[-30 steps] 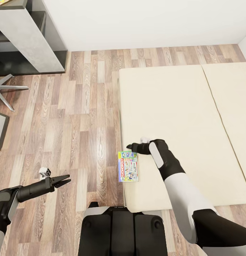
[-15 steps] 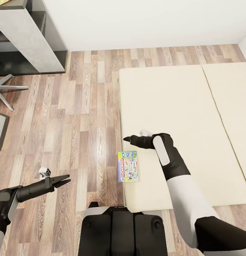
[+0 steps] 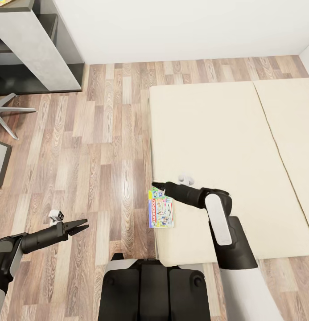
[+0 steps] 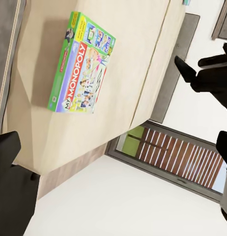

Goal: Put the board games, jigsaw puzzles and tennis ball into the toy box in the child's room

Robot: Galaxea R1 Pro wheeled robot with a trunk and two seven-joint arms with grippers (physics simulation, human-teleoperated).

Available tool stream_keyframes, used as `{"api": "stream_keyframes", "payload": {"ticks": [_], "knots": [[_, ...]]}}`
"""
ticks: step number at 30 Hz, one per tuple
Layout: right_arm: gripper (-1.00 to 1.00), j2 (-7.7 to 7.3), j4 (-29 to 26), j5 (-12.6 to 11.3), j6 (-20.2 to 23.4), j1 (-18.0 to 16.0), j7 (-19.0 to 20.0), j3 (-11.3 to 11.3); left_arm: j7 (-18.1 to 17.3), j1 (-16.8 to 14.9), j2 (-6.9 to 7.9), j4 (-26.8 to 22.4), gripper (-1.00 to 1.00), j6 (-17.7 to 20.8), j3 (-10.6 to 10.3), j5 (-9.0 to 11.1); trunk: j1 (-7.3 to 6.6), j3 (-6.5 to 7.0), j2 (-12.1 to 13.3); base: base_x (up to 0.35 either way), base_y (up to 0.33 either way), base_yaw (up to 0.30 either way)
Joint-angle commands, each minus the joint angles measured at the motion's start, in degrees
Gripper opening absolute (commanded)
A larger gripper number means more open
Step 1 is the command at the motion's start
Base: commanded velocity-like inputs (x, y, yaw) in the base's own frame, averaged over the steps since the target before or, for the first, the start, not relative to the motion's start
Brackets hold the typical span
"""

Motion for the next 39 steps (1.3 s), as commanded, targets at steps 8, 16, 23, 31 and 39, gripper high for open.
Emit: {"api": "stream_keyframes", "payload": {"ticks": [8, 16, 23, 31, 39], "knots": [[1.00, 0.02, -2.47, -2.28, 0.23, 6.36, 0.10, 2.80, -0.24, -0.01, 0.01, 0.00, 1.00, 0.59, -0.03, 0.05, 0.04, -0.06, -0.09, 0.000, 0.000, 0.000], [1.00, 0.02, -2.75, -2.64, 0.11, 8.66, 0.13, 3.89, -0.24, -0.01, 0.01, 0.00, 1.00, 0.59, -0.04, 0.03, 0.04, 0.31, -0.09, 0.000, 0.000, 0.000], [1.00, 0.02, -2.79, -2.69, 0.11, 8.95, 0.09, 4.19, -0.24, -0.01, 0.01, 0.00, 1.00, 0.59, -0.04, -0.01, 0.04, 0.92, -0.09, 0.000, 0.000, 0.000], [1.00, 0.02, -2.74, -2.70, 0.09, 9.02, 0.86, 3.94, -0.24, -0.01, 0.01, 0.00, 1.00, 0.59, 0.00, -0.06, 0.04, 1.67, -0.09, 0.000, 0.000, 0.000], [1.00, 0.02, -2.74, -2.70, 0.04, 9.03, 1.73, 4.11, -0.10, -0.01, 0.01, 0.00, 1.00, 0.52, 0.00, -0.13, 0.04, 2.43, -0.09, 0.000, 0.000, 0.000]]}}
